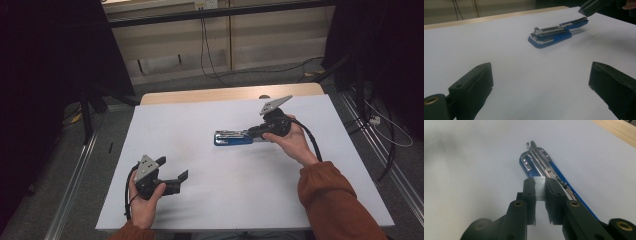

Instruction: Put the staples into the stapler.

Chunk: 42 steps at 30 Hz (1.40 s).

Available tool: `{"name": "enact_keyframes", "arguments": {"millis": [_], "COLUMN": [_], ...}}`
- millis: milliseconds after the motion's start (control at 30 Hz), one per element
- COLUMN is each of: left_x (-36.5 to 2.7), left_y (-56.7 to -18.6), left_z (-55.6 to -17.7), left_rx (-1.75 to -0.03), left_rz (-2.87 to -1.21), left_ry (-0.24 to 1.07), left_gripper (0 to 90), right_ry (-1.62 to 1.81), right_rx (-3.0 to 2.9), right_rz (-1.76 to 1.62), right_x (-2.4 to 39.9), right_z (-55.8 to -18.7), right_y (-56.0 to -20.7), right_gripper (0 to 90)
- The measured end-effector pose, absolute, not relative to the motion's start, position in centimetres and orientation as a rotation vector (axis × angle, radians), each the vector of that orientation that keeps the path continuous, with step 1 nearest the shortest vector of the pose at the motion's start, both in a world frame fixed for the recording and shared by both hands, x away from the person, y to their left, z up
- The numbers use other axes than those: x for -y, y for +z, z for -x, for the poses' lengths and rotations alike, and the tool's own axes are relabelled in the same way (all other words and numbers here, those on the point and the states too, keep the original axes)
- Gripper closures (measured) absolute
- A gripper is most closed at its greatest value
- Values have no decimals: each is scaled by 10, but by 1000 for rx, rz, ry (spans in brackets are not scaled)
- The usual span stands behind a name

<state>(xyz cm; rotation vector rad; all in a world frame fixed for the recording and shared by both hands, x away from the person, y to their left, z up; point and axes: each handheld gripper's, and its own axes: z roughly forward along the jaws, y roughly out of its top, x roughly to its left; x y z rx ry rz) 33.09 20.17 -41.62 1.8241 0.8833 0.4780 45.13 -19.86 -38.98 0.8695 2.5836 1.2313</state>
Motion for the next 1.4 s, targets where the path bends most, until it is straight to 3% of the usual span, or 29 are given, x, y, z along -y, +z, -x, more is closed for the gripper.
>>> {"name": "enact_keyframes", "arguments": {"millis": [1400], "left_x": [-203], "left_y": [-417], "left_z": [-331], "left_rx": [-891], "left_rz": [-1821], "left_ry": [478], "left_gripper": [54], "right_ry": [1117], "right_rx": [-2662], "right_rz": [-774], "right_x": [138], "right_z": [-492], "right_y": [-387], "right_gripper": [793]}}
